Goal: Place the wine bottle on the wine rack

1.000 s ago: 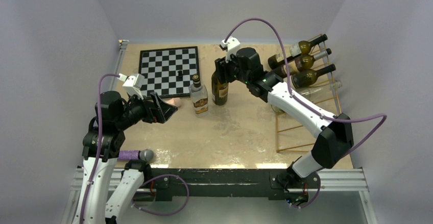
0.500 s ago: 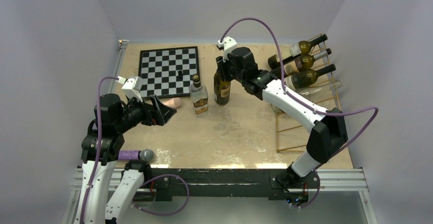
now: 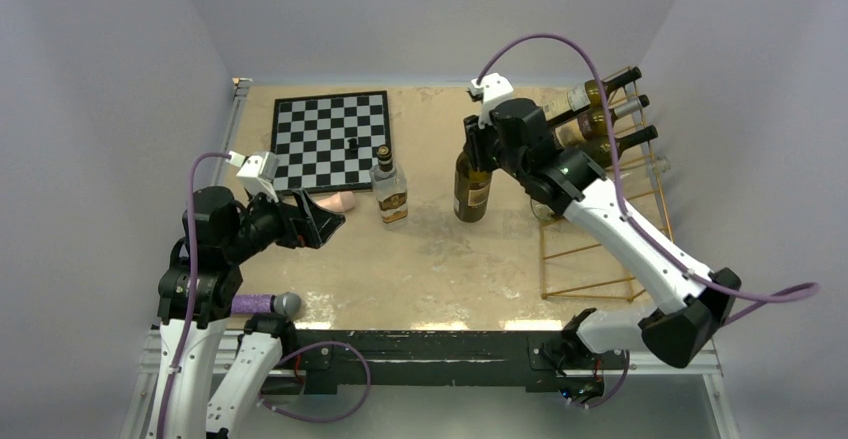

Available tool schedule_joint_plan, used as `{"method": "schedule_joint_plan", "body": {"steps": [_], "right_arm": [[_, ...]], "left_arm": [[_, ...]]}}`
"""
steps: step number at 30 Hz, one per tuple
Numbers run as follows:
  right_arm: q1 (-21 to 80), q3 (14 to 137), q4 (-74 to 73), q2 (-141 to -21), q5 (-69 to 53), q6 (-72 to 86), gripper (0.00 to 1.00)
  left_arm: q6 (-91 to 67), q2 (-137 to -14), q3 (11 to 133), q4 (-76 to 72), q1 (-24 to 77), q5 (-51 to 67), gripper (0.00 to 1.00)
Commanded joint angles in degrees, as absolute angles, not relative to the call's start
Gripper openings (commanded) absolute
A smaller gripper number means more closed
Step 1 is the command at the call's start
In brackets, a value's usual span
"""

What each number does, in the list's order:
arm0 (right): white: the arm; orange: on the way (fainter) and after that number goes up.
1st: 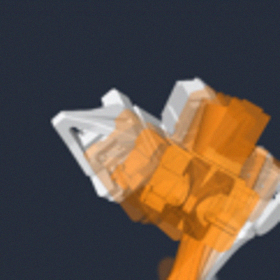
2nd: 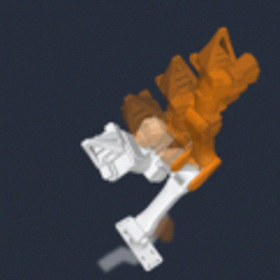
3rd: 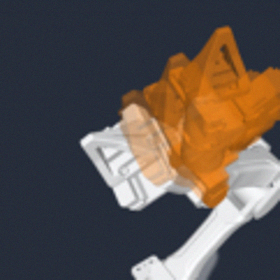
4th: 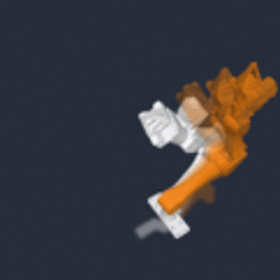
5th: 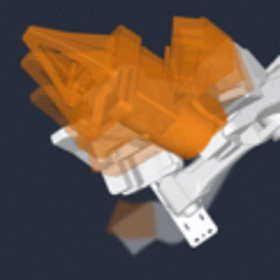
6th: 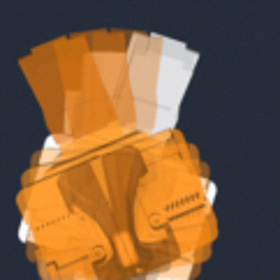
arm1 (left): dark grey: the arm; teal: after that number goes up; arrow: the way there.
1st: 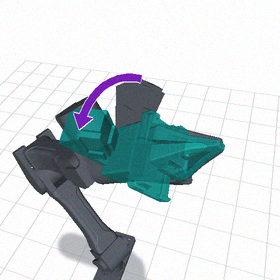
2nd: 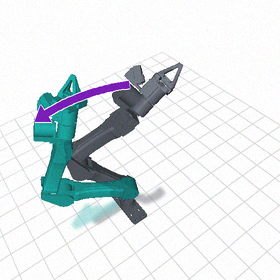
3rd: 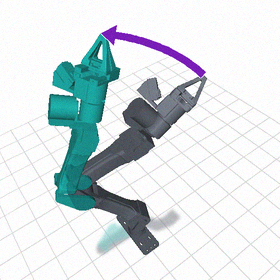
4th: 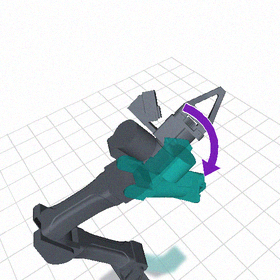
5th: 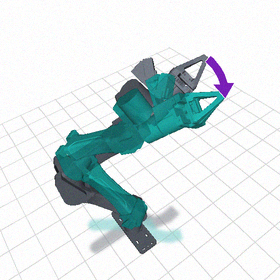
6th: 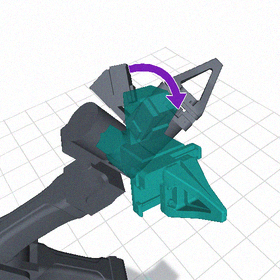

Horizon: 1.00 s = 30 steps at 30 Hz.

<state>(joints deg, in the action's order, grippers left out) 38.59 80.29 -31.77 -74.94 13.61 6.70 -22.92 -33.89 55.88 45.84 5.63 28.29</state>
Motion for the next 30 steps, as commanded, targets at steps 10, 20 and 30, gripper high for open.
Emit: {"method": "schedule_joint_plan", "body": {"steps": [10, 20, 30], "right_arm": [[26.9, 70.3, -37.3, -57.8, 13.9, 18.2, 0.00], [21.2, 65.3, -37.7, -50.7, 17.2, 19.5, 0.00], [14.1, 64.5, -38.1, -48.8, 18.0, 18.8, 0.00]], "left_arm": [[-22.3, -33.8, 57.0, 45.5, 5.4, 28.9, 0.99], [-22.2, -35.0, 57.2, 44.6, 5.4, 29.6, 0.99], [-22.0, -34.3, 56.3, 44.9, 5.4, 29.0, 0.99]]}}
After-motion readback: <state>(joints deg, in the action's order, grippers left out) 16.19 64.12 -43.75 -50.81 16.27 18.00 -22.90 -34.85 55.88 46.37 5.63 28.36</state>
